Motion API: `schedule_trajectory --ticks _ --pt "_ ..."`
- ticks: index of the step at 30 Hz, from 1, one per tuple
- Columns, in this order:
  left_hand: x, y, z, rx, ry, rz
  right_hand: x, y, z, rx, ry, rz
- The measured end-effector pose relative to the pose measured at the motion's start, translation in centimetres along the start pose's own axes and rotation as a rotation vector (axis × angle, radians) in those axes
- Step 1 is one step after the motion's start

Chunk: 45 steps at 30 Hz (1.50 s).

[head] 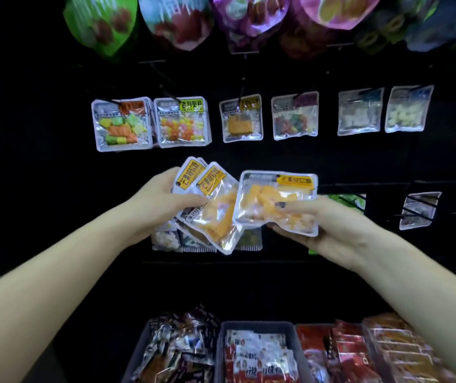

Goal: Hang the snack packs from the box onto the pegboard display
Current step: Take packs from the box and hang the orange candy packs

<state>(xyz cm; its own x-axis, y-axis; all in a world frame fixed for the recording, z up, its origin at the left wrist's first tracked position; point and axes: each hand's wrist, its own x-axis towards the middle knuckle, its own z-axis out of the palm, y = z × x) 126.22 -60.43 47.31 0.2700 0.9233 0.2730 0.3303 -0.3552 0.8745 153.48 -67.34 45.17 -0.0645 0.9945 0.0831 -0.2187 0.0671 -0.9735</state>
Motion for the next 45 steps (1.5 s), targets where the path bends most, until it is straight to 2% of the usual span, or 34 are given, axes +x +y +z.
schedule_trajectory --ticks 4,8,17,28,38,45 --pt "2.6 0.7 -1.0 0.0 0.072 0.043 2.6 -4.3 1.5 -0.102 -0.046 -0.149" --pt "4.6 0.4 -0.5 -0.027 0.109 0.069 5.7 -7.3 3.5 -0.09 0.04 -0.248" --pt "7.5 -1.7 1.2 -0.076 0.127 0.054 11.4 -8.4 5.3 -0.12 0.119 -0.412" --pt "9.2 -2.6 3.7 -0.124 0.1 0.059 13.8 -8.9 5.1 -0.107 0.163 -0.4" --pt "10.2 -2.4 2.6 -0.15 0.05 0.068 20.0 -8.4 3.8 -0.139 0.334 -0.318" --pt "12.0 -3.6 2.4 -0.148 0.026 0.068 24.9 -8.0 3.8 -0.071 0.413 -0.284"
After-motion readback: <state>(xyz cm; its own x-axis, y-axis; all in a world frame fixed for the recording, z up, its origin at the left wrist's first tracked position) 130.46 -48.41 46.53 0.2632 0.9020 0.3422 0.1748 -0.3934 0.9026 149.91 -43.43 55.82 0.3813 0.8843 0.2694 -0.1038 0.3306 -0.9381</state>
